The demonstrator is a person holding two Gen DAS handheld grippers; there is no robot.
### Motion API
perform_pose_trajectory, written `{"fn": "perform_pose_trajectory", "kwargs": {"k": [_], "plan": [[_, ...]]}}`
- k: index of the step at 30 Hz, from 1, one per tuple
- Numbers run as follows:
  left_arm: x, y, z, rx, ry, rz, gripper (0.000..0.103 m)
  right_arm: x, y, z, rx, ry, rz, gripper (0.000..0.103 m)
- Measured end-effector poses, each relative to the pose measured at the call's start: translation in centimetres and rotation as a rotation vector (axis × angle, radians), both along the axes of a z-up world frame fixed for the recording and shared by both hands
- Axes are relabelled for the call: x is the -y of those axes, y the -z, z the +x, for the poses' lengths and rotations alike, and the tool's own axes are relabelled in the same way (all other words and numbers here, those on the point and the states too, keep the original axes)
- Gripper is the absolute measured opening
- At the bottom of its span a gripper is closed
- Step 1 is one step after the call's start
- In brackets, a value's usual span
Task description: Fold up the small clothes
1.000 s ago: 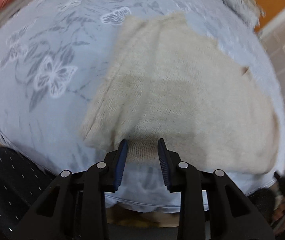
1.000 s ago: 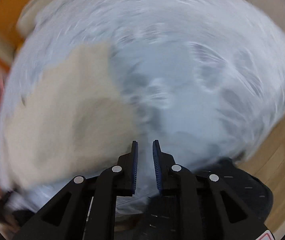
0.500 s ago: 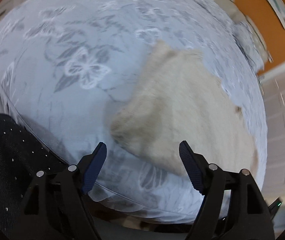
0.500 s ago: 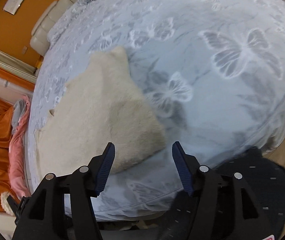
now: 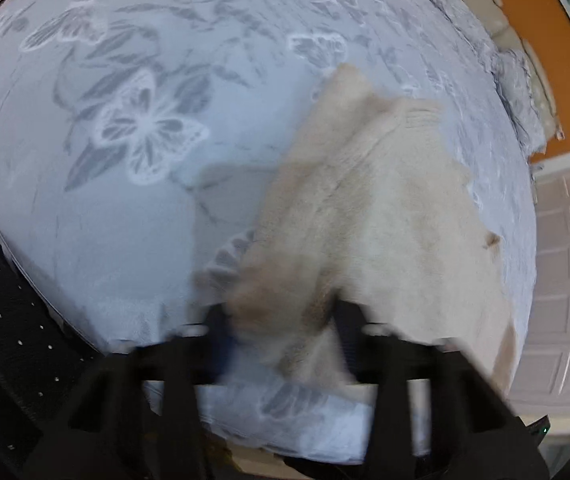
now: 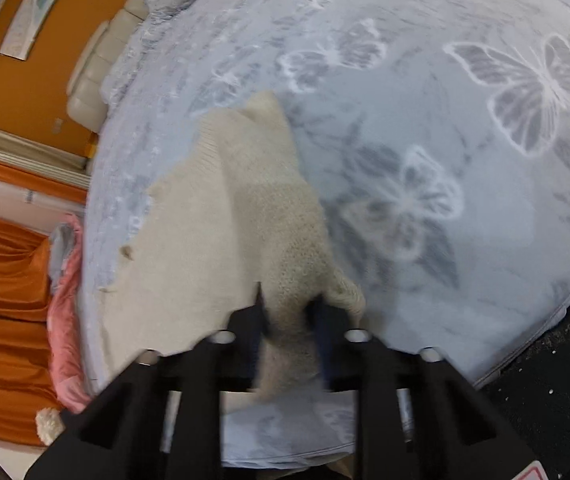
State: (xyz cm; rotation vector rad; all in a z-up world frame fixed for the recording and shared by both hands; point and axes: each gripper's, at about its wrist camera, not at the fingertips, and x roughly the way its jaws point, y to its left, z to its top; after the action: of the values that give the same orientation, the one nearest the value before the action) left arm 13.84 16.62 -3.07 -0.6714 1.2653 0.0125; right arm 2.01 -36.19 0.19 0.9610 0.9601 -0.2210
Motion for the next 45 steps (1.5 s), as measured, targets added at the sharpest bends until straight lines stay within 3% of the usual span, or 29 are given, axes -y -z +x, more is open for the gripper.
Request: {"fn": "perform_pose_trajectory", "kwargs": {"k": [3,6,10,14,15,16,18,20,21,22,25,28,32,33,35,36,39,42,43,45], "plan": [[-0.2,-3.3,-0.5,0.063,0.053,-0.003,0.019,-0.5,-4.2,-0.9,0.057,-0.038,-0.102,0.008],[-0.5,-6.0,-1.9,0.091,0.128,0.014,0.015,-1.0,-6.5,-2.7,0.046,-0.086,-0.168,0.008],[-1.3,-5.7,-4.8,0.040,0.164,0.021,0.014,-1.3,-4.9,-5.7,-0.074,-0.120,-0.213,0.008],[-1.2,-2.4,-7.6,-0.043,0.179,0.063,0.016,-1.7,-1.1,-7.1,-0.176,-0.163,-0.163,0.010],[-1.2,-2.4,-7.9,-0.043,0.167,0.070,0.019,-1.8,-1.4,-7.3,-0.179,-0.159,-0.182,0.011],[-1.3,-2.9,-8.2,-0.026,0.154,0.086,0.019,-1.8,-2.2,-7.3,-0.172,-0.144,-0.218,0.018],[-1.6,-5.8,-8.4,0.078,0.144,0.155,0.024,-1.4,-4.3,-7.1,-0.142,-0.118,-0.304,0.027],[-1.5,-8.5,-7.6,0.172,0.160,0.204,0.043,-1.0,-6.4,-6.3,-0.080,-0.119,-0.354,0.042],[-1.2,-9.9,-6.6,0.223,0.170,0.235,0.058,-0.8,-6.9,-5.8,-0.061,-0.127,-0.364,0.051],[-0.8,-10.6,-5.3,0.251,0.183,0.249,0.066,-0.5,-7.4,-4.3,-0.039,-0.142,-0.374,0.053],[1.1,-10.5,-1.3,0.274,0.223,0.244,0.067,-0.4,-6.7,0.5,-0.018,-0.199,-0.375,0.054],[2.9,-7.1,3.4,0.181,0.249,0.171,0.067,-1.0,-4.9,4.5,-0.058,-0.227,-0.408,0.054],[4.8,-3.1,6.8,0.110,0.247,0.171,0.067,-1.4,-1.4,7.8,-0.147,-0.256,-0.415,0.054],[5.1,-2.2,7.3,0.086,0.252,0.149,0.066,-1.5,-0.8,8.0,-0.160,-0.267,-0.407,0.055],[5.9,-0.9,7.8,0.054,0.288,0.159,0.045,-2.4,0.0,8.7,-0.173,-0.318,-0.400,0.033],[6.3,-0.5,8.1,0.034,0.319,0.178,0.012,-2.9,-0.3,8.9,-0.170,-0.354,-0.398,0.008],[5.6,-3.3,7.6,0.125,0.304,0.184,0.007,-3.3,-4.5,8.0,-0.025,-0.333,-0.427,0.007],[3.8,-7.3,7.3,0.223,0.253,0.135,0.007,-1.9,-11.0,6.4,0.190,-0.236,-0.424,0.006],[3.6,-7.5,7.8,0.224,0.247,0.158,0.007,-1.4,-11.5,6.2,0.210,-0.215,-0.428,0.006],[3.4,-6.1,8.8,0.189,0.251,0.213,0.007,-0.2,-10.0,7.2,0.157,-0.191,-0.469,0.006]]}}
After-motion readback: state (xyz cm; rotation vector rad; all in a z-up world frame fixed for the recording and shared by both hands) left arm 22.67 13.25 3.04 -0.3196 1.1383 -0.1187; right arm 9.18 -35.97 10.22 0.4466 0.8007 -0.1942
